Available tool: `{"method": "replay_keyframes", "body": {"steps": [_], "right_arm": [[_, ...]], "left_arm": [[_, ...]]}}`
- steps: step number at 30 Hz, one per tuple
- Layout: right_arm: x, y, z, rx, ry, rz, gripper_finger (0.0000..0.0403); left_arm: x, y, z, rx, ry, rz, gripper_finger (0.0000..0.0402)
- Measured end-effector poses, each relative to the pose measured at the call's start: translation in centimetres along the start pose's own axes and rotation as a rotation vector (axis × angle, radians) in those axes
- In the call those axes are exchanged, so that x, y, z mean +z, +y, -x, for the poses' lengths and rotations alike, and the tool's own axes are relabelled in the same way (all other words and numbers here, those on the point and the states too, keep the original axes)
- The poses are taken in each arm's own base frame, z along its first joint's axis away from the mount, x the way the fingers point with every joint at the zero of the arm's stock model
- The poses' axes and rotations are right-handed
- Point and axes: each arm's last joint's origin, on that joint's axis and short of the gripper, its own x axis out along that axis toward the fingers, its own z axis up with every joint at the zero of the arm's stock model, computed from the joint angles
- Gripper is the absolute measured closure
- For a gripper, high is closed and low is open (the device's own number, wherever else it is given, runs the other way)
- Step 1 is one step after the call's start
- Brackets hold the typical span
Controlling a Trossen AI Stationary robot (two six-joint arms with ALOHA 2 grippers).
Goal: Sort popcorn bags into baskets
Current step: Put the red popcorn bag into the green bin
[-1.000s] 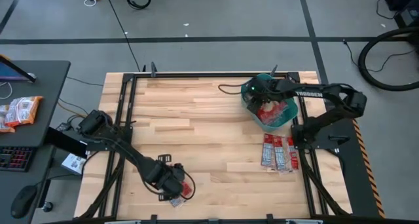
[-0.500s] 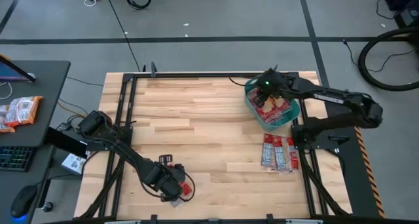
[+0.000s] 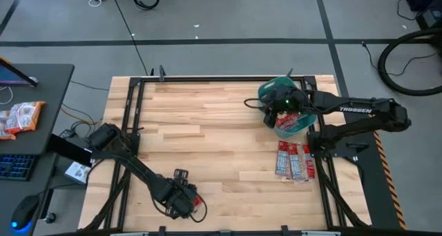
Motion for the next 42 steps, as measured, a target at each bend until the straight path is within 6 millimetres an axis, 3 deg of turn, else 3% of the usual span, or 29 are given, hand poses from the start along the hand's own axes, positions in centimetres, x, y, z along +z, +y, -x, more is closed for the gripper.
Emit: {"method": "replay_keyframes", "body": {"steps": [7,15,20,24,30,42], "right_arm": [[0.1,1.1,0.2,0.033,-0.029,0.038,0.0235],[0.1,1.6,0.4,0.053,-0.034,0.058,0.0235],[0.1,1.8,0.4,0.061,-0.035,0.062,0.0235],[0.0,2.3,0.6,0.081,-0.036,0.069,0.0235],[-0.3,3.4,0.9,0.123,-0.024,0.072,0.0235],[-1.0,6.0,3.8,0.174,-0.102,0.067,0.0235]], "left_arm": [[0.0,-0.2,-1.0,0.007,0.035,-0.082,0.0243],[0.0,0.0,-1.1,0.037,0.029,-0.127,0.0382],[1.2,0.4,-0.2,0.043,0.039,-0.115,0.0394],[3.2,1.6,1.7,0.085,0.006,-0.14,0.0397],[6.4,4.8,3.7,0.2,-0.082,-0.226,0.0399],[10.7,15.8,3.3,0.48,-0.182,-0.307,0.04]]}}
